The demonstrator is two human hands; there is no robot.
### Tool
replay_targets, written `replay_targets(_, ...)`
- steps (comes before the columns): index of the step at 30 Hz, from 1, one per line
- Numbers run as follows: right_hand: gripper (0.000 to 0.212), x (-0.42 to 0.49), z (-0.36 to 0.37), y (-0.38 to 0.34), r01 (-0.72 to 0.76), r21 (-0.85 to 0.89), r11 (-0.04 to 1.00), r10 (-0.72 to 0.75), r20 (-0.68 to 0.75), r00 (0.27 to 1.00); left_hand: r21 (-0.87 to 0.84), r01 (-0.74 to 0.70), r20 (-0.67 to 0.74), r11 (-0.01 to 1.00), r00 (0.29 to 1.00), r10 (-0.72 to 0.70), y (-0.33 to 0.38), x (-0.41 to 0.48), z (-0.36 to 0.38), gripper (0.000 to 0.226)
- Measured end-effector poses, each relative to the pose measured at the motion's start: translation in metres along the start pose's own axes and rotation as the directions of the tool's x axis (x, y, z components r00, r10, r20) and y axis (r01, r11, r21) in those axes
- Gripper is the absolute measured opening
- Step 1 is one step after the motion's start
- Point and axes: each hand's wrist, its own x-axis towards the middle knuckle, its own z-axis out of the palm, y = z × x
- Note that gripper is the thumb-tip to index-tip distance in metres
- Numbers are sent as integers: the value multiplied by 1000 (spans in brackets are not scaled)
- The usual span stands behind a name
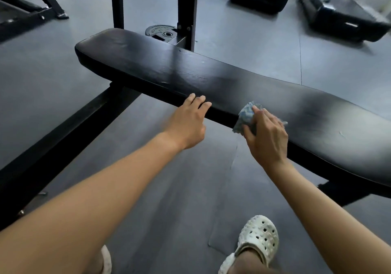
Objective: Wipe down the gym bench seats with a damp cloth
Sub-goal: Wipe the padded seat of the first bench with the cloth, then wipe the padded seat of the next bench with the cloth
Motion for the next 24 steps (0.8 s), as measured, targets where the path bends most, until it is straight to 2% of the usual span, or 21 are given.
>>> replay_targets(5, 44, 26, 8, -29, 129, 59, 990, -134, 90, 987, 31, 35, -14, 999, 999, -35, 5, -1, 9, 73)
replay_targets(8, 58, 40, 28, -41, 221, 0, 975, -219, 148, 965, 92, 68, -6, 993, 998, -68, 14, 2, 13, 75)
replay_targets(12, 65, 33, 31, -23, 298, -75, 952, -287, 127, 949, 186, 122, -11, 975, 992, -122, 26, 6, 24, 76)
replay_targets(18, 59, -8, 8, 31, 228, -146, 963, -232, -11, 973, 133, 248, -32, 960, 969, -246, 59, 3, 35, 80)
replay_targets(24, 50, -50, -10, 65, 99, -210, 973, -128, -129, 983, 114, 118, 28, 986, 992, -121, 82, -11, 41, 78)
